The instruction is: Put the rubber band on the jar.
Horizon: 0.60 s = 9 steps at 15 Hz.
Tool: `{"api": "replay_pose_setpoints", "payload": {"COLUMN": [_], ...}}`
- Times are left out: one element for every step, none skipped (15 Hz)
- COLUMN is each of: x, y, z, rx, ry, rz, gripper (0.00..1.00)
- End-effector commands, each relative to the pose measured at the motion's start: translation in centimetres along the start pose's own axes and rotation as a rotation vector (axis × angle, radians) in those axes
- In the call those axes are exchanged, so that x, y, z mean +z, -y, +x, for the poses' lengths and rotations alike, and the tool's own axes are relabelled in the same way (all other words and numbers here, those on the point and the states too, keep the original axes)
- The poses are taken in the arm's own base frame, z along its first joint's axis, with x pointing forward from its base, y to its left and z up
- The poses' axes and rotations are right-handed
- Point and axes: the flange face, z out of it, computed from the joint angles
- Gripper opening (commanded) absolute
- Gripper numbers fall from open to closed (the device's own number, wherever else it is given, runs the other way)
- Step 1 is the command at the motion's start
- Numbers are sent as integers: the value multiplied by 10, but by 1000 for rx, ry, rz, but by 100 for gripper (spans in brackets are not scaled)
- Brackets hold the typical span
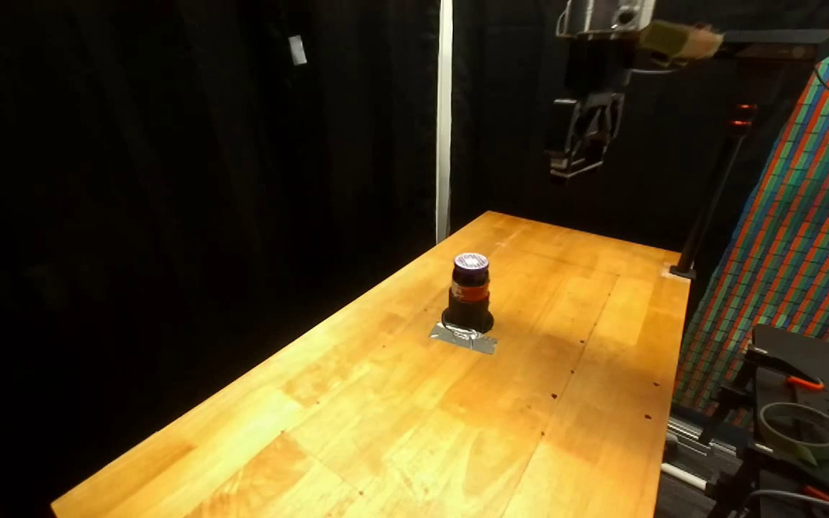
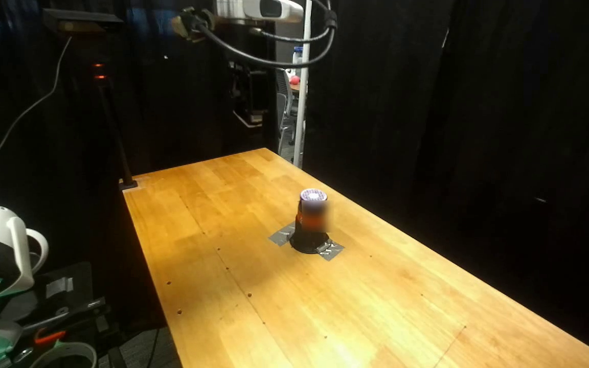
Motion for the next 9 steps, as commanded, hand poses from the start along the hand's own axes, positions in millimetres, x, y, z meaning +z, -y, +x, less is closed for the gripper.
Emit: {"api": "replay_pose_setpoints", "payload": {"x": [28, 37, 48, 56, 66, 73, 83, 91, 100], "y": [21, 23, 24, 26, 26, 27, 27, 27, 26], "z": [50, 60, 72, 80, 91, 98, 106, 113, 121], "rx": [37, 39, 36, 43, 42, 44, 45, 50, 52], "ry": [-86, -104, -126, -141, -147, -149, -152, -162, -162], "rz": [-15, -21, -25, -23, -20, -11, -2, 2, -2], "gripper": [100, 100, 100, 100, 100, 100, 100, 100, 100]}}
